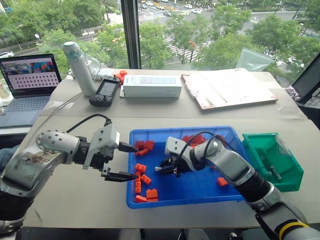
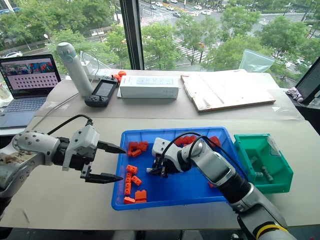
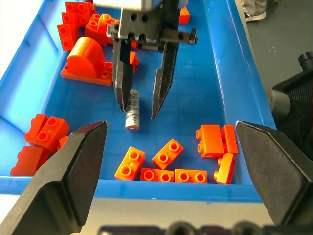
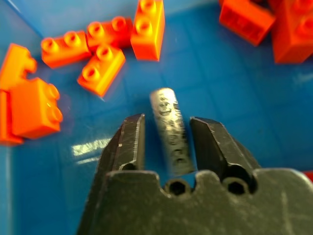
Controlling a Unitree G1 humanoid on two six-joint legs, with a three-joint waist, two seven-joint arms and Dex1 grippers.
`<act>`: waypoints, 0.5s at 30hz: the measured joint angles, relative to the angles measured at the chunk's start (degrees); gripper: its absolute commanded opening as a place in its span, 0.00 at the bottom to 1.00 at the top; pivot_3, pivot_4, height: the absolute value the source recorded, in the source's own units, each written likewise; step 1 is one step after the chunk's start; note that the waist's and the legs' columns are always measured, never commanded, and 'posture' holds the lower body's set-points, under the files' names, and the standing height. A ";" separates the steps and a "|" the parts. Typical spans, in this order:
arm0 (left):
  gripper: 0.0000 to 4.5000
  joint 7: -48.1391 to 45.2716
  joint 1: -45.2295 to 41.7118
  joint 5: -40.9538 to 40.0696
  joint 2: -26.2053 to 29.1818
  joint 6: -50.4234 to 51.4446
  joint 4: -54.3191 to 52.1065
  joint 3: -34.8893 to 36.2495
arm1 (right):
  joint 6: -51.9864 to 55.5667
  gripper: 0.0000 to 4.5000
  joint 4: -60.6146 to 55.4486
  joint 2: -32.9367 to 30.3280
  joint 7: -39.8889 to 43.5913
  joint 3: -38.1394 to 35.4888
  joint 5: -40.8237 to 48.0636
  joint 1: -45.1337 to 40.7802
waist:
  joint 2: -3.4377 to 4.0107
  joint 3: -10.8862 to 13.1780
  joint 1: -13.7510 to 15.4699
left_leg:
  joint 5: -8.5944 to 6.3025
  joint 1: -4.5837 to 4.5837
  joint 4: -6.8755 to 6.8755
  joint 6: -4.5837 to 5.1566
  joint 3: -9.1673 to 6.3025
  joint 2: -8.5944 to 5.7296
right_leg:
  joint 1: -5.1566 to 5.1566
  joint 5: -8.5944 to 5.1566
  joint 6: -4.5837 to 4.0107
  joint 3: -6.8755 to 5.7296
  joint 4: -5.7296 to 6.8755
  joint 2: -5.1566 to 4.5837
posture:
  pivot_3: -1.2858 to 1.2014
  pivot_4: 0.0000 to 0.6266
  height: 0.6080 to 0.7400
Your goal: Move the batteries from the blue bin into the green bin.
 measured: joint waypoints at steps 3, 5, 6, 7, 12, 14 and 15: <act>1.00 0.08 0.00 -0.38 0.04 0.83 -0.47 0.16 | -2.00 0.06 0.20 -0.88 0.62 0.32 -1.52 -0.23 | 0.00 0.00 0.05 | 0.00 0.00 0.02 0.00 0.00 0.00 | 0.02 0.00 0.00 -0.01 0.00 0.00 | 0.52 0.24 1.00; 1.00 0.09 -0.16 -0.64 0.01 1.00 -0.48 0.15 | -1.98 0.06 0.11 -1.50 1.38 -0.46 -0.99 -0.09 | 0.00 0.00 0.13 | 0.00 -0.01 0.03 0.00 0.00 -0.01 | 0.01 0.00 0.00 -0.01 0.00 0.00 | 0.52 0.24 1.00; 1.00 0.09 -0.61 -0.81 -0.13 1.12 -0.43 0.14 | -1.57 0.06 -0.12 -2.26 2.32 -1.65 0.11 0.23 | -0.01 0.00 0.21 | 0.00 -0.02 0.03 0.00 -0.01 -0.01 | 0.02 0.00 0.01 -0.01 0.00 0.00 | 0.52 0.24 1.00; 1.00 0.08 -1.11 -1.08 -0.30 1.18 -0.40 0.14 | -1.14 0.06 -0.57 -3.02 3.18 -3.51 1.54 0.74 | -0.02 0.02 0.32 | 0.00 -0.04 0.03 0.00 -0.01 -0.03 | 0.02 0.01 0.02 0.00 -0.01 0.00 | 0.52 0.24 1.00; 1.00 0.19 -4.44 -2.82 -2.68 1.87 0.39 0.06 | 5.71 0.06 -6.33 -7.39 7.15 -17.11 12.85 0.76 | -0.02 0.02 0.24 | 0.01 -0.03 0.02 0.01 -0.04 -0.01 | 0.27 0.02 0.03 -0.01 -0.01 0.00 | 0.52 0.24 1.00; 1.00 2.95 -9.60 -3.83 -7.68 3.09 3.57 0.09 | 9.12 0.06 -6.24 -15.29 8.15 -22.60 15.04 -0.04 | 0.10 0.16 1.09 | 0.02 -0.07 0.13 0.03 -0.13 -0.12 | 0.16 0.00 0.13 -0.16 -0.01 -0.09 | 0.52 0.24 1.00; 1.00 4.36 -11.90 -4.07 -9.47 3.31 5.06 0.14 | 9.85 0.06 -5.16 -19.75 8.18 -25.37 14.86 -0.51 | 0.07 0.18 1.59 | 0.02 -0.07 0.20 0.04 -0.10 -0.11 | 0.18 0.02 0.13 -0.16 -0.05 -0.10 | 0.52 0.24 1.00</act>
